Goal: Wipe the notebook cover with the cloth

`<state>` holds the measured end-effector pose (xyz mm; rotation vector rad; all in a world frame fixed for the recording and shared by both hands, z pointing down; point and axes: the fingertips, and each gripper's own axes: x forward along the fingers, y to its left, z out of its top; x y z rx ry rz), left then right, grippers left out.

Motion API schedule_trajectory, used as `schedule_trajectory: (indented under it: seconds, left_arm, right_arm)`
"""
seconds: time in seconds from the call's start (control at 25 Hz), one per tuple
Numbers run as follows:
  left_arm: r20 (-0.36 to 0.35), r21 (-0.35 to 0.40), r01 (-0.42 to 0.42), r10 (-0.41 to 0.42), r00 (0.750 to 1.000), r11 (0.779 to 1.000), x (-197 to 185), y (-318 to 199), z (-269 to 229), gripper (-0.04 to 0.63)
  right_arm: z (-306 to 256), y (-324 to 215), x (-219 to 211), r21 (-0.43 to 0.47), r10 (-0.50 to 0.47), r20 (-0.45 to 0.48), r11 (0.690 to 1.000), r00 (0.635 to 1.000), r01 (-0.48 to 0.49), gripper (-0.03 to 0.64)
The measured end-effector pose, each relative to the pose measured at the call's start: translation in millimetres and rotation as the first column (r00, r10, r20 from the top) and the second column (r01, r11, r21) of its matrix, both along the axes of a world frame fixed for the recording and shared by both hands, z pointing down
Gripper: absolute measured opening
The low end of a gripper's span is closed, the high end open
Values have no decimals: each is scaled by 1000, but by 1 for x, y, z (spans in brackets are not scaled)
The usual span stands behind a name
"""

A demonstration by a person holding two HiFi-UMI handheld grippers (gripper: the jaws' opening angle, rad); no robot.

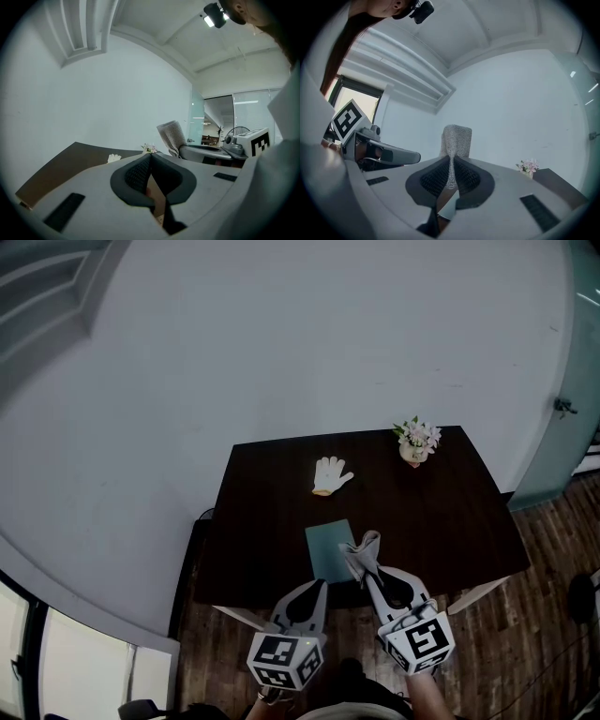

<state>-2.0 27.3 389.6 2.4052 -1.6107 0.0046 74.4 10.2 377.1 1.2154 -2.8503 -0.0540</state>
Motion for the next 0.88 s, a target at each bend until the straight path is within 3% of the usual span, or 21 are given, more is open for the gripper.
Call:
schedule_trajectory:
  seconds: [0.16,0.88]
  left_arm:
    - [-25,-11,8,-8,1000,1000,-2,-29,7,14]
    - [-16,-85,7,-8,1000,996,-26,-105,57,14]
  right_arm:
    - [2,-33,-5,-3,-32,-19,999,999,32,31]
    - [46,-137,-52,-22,-132,-187,991,974,130,32]
